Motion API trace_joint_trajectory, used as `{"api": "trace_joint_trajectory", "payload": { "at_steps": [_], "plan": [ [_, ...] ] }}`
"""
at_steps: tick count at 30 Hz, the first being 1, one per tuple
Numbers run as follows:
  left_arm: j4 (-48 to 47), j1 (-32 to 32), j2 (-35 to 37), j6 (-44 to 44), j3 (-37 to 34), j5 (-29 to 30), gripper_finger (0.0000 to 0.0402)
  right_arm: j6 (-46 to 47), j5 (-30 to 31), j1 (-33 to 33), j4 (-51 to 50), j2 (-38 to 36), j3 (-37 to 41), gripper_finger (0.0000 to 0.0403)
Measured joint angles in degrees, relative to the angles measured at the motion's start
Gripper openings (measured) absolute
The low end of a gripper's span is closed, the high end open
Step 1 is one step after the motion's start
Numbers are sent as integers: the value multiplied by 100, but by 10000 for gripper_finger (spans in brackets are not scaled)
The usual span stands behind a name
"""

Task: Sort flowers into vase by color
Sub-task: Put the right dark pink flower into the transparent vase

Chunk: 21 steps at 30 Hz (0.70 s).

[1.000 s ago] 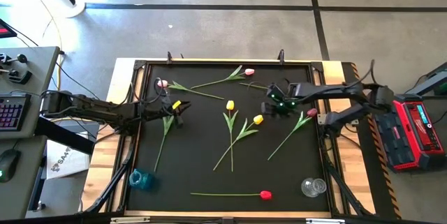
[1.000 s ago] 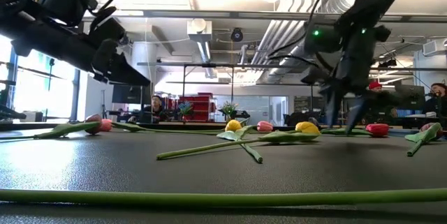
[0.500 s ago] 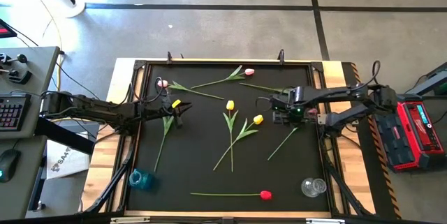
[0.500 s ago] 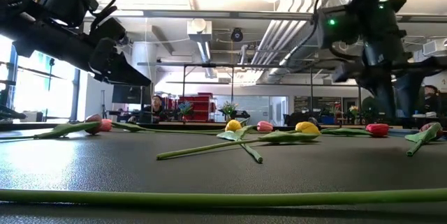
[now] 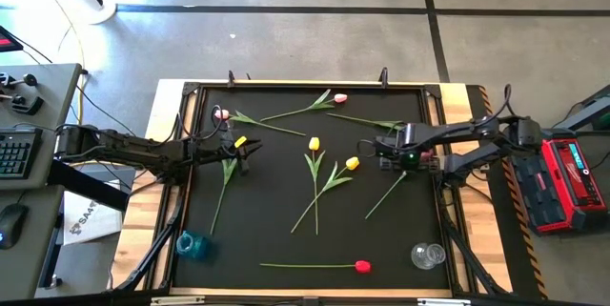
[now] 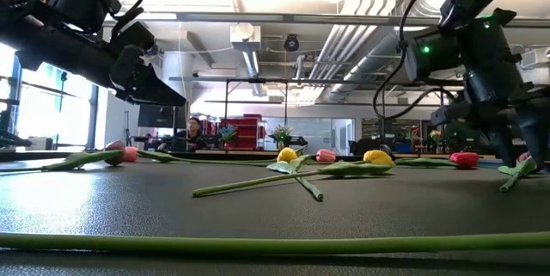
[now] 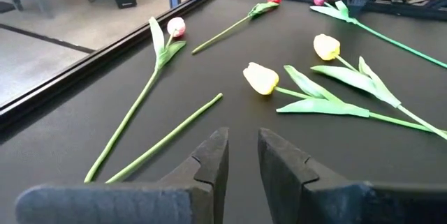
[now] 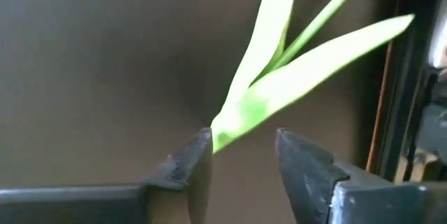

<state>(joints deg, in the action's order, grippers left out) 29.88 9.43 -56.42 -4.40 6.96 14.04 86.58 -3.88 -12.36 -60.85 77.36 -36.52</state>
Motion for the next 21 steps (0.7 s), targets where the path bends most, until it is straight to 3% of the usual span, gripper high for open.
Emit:
{"api": "trace_joint_trajectory", "payload": {
  "at_steps": [5,10,14,21],
  "plan": [
    [-2,0,0,0,0,0,79,85,43,-2,557,-8,331,173],
    [-2,0,0,5,0,2,81,207,66,-2,884,-29,558,162],
    [1,0,1,147,0,3,81,197,124,0,913,-20,547,122],
    [37,0,0,166,2,26,81,40,141,0,1010,-15,547,16]
  ]
}}
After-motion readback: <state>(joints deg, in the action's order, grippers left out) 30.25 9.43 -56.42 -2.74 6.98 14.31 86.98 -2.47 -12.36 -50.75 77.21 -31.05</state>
